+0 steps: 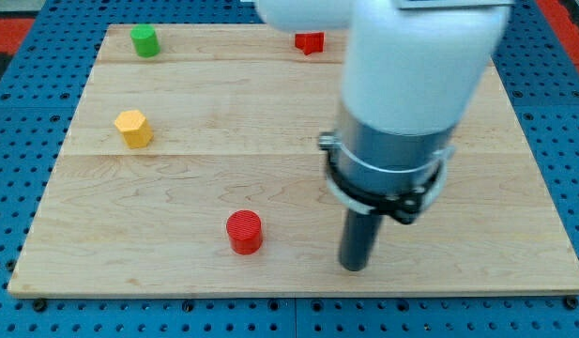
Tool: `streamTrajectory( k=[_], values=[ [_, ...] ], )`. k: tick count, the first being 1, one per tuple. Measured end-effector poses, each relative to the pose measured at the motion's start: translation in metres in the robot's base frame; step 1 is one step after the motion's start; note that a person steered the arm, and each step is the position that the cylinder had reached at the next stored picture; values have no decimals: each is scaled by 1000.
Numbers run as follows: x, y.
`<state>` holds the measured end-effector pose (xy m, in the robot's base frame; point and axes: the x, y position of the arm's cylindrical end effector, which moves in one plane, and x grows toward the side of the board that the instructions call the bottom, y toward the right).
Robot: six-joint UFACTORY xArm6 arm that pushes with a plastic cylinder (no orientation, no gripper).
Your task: Push the red circle towards the red star
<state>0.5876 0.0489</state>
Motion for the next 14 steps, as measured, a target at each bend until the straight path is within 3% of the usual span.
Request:
streamTrajectory(
  k=[4,6,7,9,12,14],
  values=[
    [-18,-141],
    [-85,-202],
    [-115,-202],
    [-116,-262],
    [-136,-205],
    [-134,-231]
  ],
)
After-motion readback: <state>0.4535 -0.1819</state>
